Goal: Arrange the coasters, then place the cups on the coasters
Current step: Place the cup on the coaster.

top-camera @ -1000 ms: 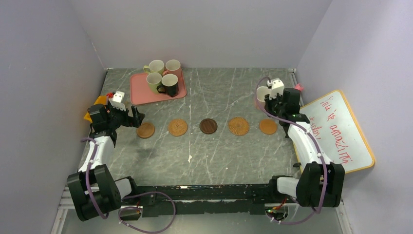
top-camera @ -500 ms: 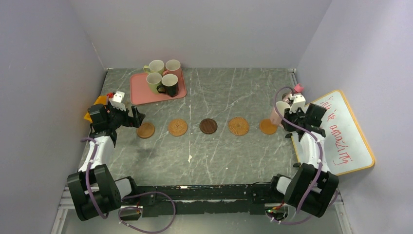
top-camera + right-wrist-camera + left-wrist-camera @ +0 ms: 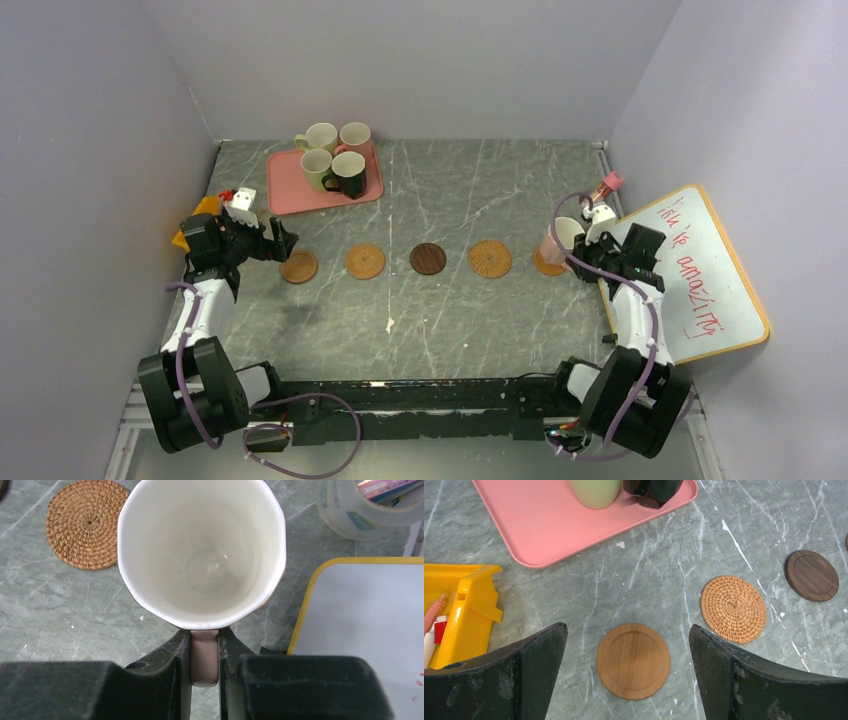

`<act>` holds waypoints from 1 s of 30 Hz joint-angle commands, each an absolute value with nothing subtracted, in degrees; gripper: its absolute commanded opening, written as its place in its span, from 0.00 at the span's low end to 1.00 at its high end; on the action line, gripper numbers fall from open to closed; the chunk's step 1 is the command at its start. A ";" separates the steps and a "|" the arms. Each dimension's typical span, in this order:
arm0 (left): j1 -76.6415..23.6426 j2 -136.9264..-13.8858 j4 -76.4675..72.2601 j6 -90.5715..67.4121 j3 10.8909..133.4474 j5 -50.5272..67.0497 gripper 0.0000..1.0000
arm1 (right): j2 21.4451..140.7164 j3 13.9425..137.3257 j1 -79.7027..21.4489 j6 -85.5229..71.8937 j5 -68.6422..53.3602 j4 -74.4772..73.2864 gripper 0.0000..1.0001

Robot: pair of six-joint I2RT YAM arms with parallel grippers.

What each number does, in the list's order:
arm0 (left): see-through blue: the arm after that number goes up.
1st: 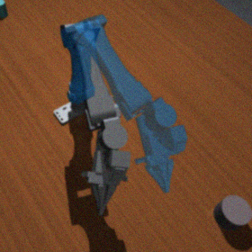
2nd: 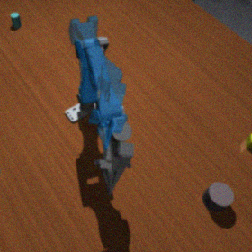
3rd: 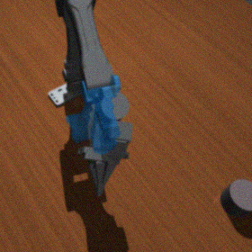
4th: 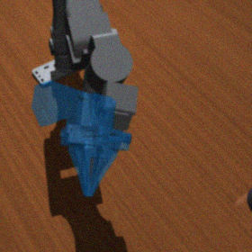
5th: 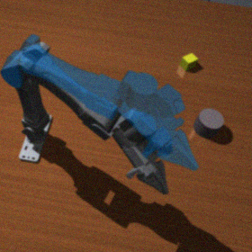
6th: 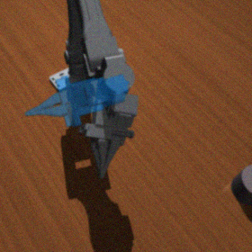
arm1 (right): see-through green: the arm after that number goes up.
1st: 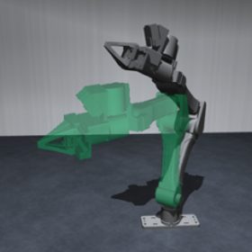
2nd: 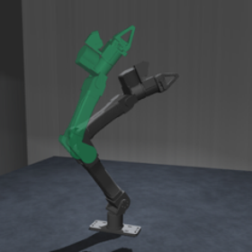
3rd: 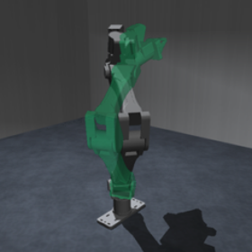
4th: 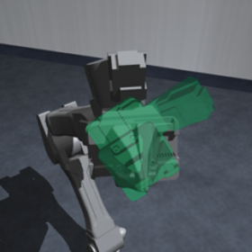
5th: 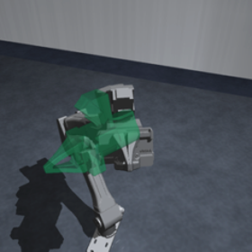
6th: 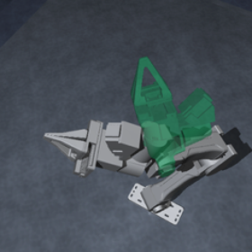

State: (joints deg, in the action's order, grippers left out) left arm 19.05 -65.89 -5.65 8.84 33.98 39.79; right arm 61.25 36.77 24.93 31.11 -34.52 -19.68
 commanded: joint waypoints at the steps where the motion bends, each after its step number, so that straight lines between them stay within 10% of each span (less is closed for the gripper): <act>1: 19.34 -65.69 -6.17 9.19 34.37 41.45 0.96 | 62.73 37.89 25.01 32.79 -38.53 -14.32 0.00; 30: 19.37 -66.00 -6.25 9.27 34.28 41.22 0.96 | 66.70 35.73 25.04 33.02 -35.94 -9.71 0.00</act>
